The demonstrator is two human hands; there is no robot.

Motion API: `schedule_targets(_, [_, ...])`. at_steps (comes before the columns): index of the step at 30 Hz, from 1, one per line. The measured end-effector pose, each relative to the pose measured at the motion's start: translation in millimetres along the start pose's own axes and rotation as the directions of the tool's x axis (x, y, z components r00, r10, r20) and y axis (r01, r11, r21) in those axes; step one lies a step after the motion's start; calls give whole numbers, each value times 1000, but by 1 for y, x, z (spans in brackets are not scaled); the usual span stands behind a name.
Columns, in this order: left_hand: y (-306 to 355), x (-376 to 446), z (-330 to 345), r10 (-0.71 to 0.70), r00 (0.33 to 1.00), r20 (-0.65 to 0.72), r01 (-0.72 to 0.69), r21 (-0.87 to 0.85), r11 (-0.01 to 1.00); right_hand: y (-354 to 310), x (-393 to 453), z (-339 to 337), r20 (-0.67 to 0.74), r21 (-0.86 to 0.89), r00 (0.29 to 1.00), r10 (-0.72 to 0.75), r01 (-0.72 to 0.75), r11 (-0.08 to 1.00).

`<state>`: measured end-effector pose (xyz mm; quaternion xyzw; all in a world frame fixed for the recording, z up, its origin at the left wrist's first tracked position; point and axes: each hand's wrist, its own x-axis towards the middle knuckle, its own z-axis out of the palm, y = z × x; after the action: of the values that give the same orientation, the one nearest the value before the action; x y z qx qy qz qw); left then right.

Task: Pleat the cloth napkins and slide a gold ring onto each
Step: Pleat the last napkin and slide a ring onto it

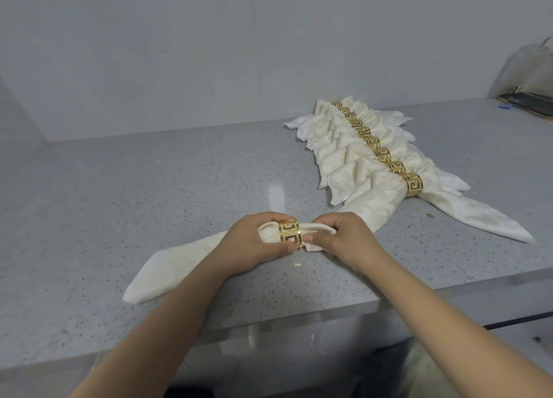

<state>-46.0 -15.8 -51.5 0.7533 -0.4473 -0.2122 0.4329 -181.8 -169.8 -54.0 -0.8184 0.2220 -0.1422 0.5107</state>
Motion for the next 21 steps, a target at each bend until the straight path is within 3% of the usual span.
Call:
schedule_targets(4, [3, -2, -1, -9, 1000, -21, 8, -65, 998, 2, -1, 6, -70, 8, 996, -60, 61, 998])
schedule_targets(9, [2, -3, -3, -8, 1000, -6, 8, -83, 997, 1, 1, 3, -58, 140, 998, 1, 7, 990])
schedule_targets(21, [5, -5, 5, 23, 995, -94, -33, -112, 993, 0, -5, -1, 56, 138, 991, -119, 110, 984])
